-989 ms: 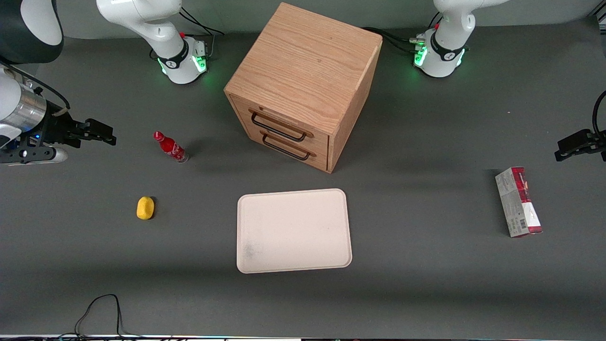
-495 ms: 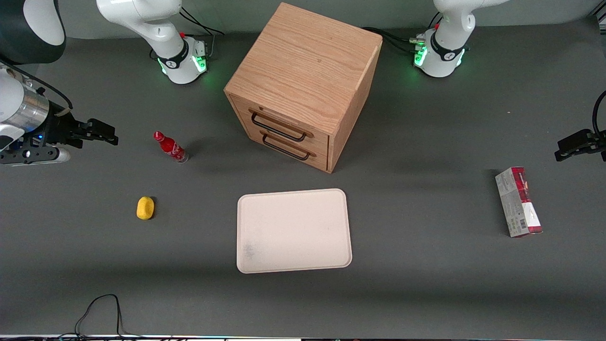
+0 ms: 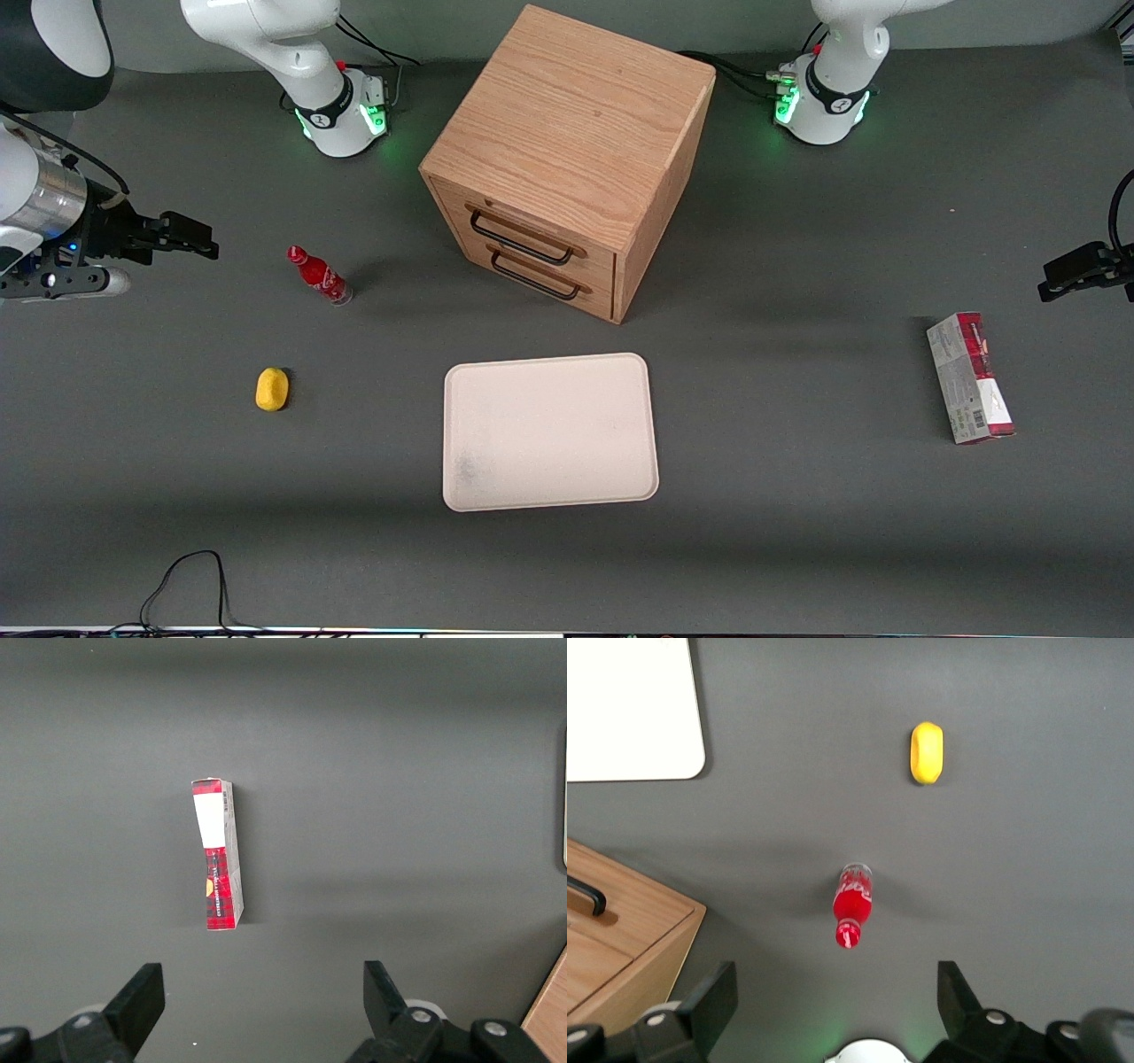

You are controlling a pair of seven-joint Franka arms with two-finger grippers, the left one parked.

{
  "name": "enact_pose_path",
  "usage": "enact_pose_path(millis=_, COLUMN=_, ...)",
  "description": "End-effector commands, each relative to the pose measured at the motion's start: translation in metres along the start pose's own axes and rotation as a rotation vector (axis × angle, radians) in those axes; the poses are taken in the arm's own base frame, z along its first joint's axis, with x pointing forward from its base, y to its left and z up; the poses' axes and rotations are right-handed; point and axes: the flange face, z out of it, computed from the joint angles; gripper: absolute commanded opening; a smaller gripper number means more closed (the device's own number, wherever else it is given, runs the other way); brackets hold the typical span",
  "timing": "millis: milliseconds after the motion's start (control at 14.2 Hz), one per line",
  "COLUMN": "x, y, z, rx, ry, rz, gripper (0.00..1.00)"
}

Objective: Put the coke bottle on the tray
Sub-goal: 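Move the open right gripper over the red Coca-Cola bottle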

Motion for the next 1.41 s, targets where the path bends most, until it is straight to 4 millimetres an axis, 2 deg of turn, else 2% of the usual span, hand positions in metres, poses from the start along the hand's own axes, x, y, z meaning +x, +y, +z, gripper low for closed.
enact_pose_path(millis=0, x=-0.031, y=0.000, z=-0.010, rx=0.027, ry=0.008, rz=-0.026, gripper=1.00)
enact_pose_path(millis=283, x=-0.093, y=-0.001, z=-0.005, rx=0.039, ry=0.027, rz=-0.045, gripper=1.00)
enact_pose_path(millis=424, x=-0.106, y=-0.001, z=0.004, rx=0.040, ry=0.036, rz=-0.048, gripper=1.00)
enact_pose_path(millis=777, x=-0.116, y=-0.004, z=0.024, rx=0.040, ry=0.044, rz=-0.056, gripper=1.00)
enact_pose_path(millis=918, x=-0.121, y=-0.005, z=0.042, rx=0.036, ry=0.070, rz=-0.061, gripper=1.00)
enact_pose_path(millis=1201, x=-0.105, y=-0.005, z=0.076, rx=0.033, ry=0.096, rz=-0.053, gripper=1.00)
enact_pose_path(millis=1342, x=-0.099, y=-0.004, z=0.105, rx=0.031, ry=0.121, rz=-0.049, gripper=1.00)
